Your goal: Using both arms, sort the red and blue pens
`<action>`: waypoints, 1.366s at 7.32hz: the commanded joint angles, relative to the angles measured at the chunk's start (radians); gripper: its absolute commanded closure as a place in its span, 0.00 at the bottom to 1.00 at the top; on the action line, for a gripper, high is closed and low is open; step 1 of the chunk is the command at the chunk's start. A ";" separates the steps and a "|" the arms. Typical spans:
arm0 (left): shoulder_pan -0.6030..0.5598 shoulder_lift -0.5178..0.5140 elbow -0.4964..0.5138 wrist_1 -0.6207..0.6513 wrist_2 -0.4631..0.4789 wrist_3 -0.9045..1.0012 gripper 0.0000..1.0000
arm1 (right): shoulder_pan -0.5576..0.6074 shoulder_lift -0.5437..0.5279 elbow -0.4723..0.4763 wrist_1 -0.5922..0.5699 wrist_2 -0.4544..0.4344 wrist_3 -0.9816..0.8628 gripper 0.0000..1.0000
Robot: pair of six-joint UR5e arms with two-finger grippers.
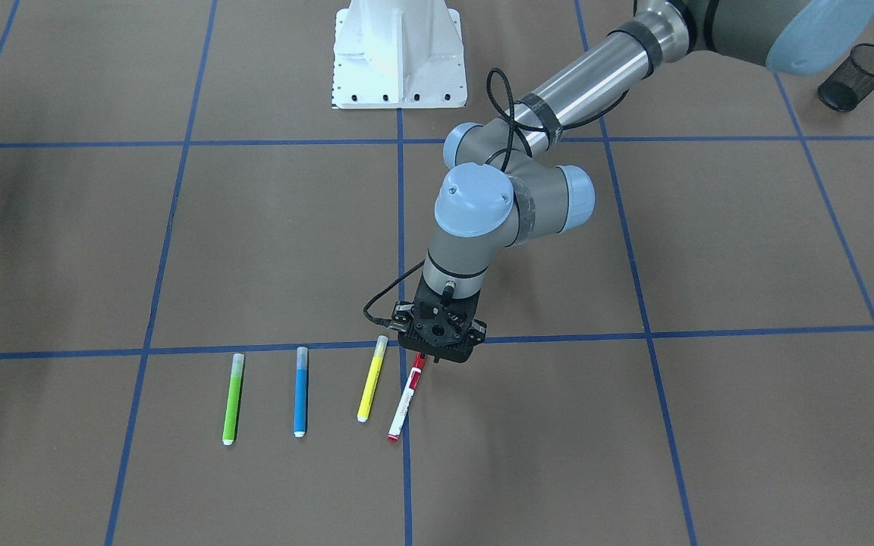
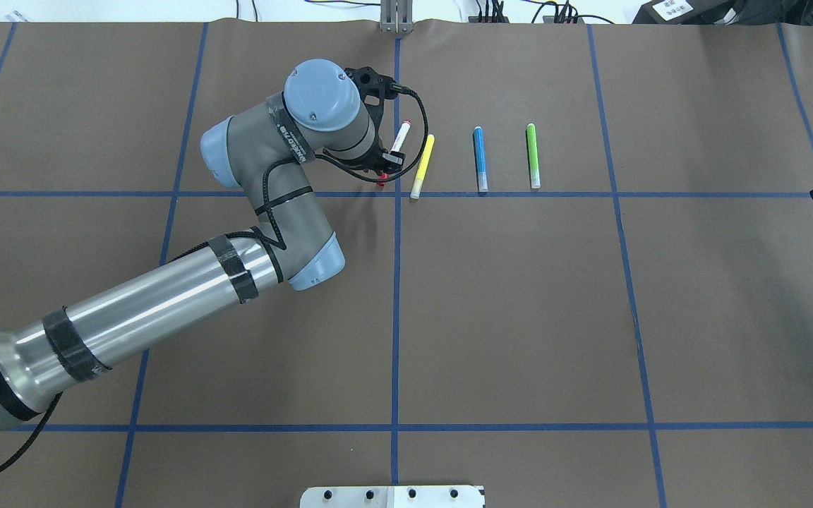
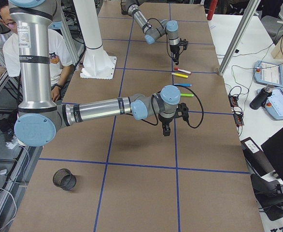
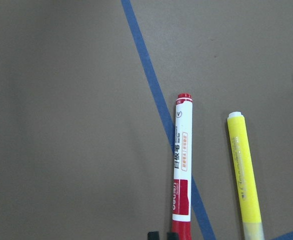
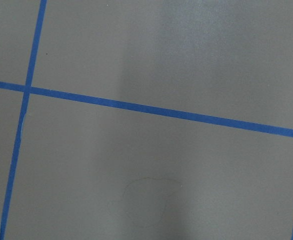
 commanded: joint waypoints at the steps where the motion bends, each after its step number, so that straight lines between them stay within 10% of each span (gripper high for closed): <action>1: 0.021 -0.023 0.042 -0.003 0.015 -0.001 0.23 | -0.004 -0.001 0.000 0.000 0.000 0.001 0.00; 5: 0.022 -0.054 0.119 -0.059 0.061 0.001 0.34 | -0.013 -0.002 -0.009 0.000 0.000 0.001 0.00; 7: 0.024 -0.060 0.125 -0.059 0.061 0.001 0.67 | -0.013 -0.002 -0.015 -0.002 0.000 0.001 0.00; 10: 0.044 -0.057 0.125 -0.056 0.063 0.001 0.89 | -0.017 -0.001 -0.035 0.000 0.000 0.002 0.00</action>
